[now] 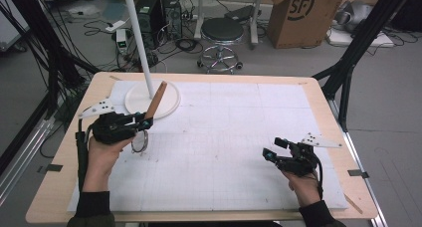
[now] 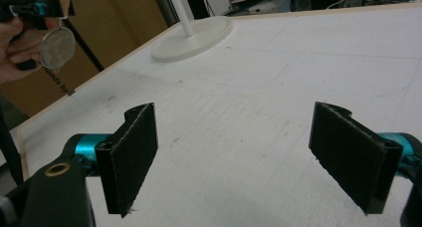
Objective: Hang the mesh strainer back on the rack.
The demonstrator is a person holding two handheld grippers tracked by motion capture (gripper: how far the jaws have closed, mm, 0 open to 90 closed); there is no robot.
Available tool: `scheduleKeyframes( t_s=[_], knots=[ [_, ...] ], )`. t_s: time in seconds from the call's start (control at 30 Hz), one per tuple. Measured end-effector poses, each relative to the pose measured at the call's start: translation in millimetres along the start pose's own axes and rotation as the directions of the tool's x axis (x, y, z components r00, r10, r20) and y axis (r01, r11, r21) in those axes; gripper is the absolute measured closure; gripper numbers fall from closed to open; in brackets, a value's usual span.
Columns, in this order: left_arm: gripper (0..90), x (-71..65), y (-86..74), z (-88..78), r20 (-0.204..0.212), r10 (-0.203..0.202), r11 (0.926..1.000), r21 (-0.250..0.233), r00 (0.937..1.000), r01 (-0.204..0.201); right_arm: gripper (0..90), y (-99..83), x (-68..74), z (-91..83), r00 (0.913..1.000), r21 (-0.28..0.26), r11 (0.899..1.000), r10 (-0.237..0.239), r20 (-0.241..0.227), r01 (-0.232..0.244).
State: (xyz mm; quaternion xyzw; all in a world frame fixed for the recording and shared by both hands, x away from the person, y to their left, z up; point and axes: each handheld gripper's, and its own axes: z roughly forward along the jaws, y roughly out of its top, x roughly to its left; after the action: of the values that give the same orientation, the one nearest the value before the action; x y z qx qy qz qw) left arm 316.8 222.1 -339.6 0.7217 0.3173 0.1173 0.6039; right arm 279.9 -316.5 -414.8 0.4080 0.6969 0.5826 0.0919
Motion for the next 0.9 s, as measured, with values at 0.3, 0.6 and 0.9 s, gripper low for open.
scheduleKeyframes(
  t_s=[0.3, 0.6, 0.9],
  knots=[
    [69.5, 8.3, 33.7, -22.6, -0.027, 0.005, 0.9865, -0.163, 0.9996, -0.009, 18.0, 4.5, -3.1, 4.2, 0.9989, -0.015, 1.000, 0.017, -0.043, -0.018],
    [69.5, 21.8, 47.9, -29.4, -0.052, -0.010, 0.9643, -0.265, 0.9986, -0.005, 18.0, 7.4, -1.4, -0.5, 0.9954, -0.055, 0.997, 0.042, -0.086, -0.047],
    [69.6, 32.7, 73.8, -34.0, -0.083, -0.017, 0.9329, -0.360, 0.9964, -0.014, 18.0, 7.6, -2.1, 0.7, 0.9945, -0.048, 0.998, 0.038, -0.098, -0.043]
  ],
)
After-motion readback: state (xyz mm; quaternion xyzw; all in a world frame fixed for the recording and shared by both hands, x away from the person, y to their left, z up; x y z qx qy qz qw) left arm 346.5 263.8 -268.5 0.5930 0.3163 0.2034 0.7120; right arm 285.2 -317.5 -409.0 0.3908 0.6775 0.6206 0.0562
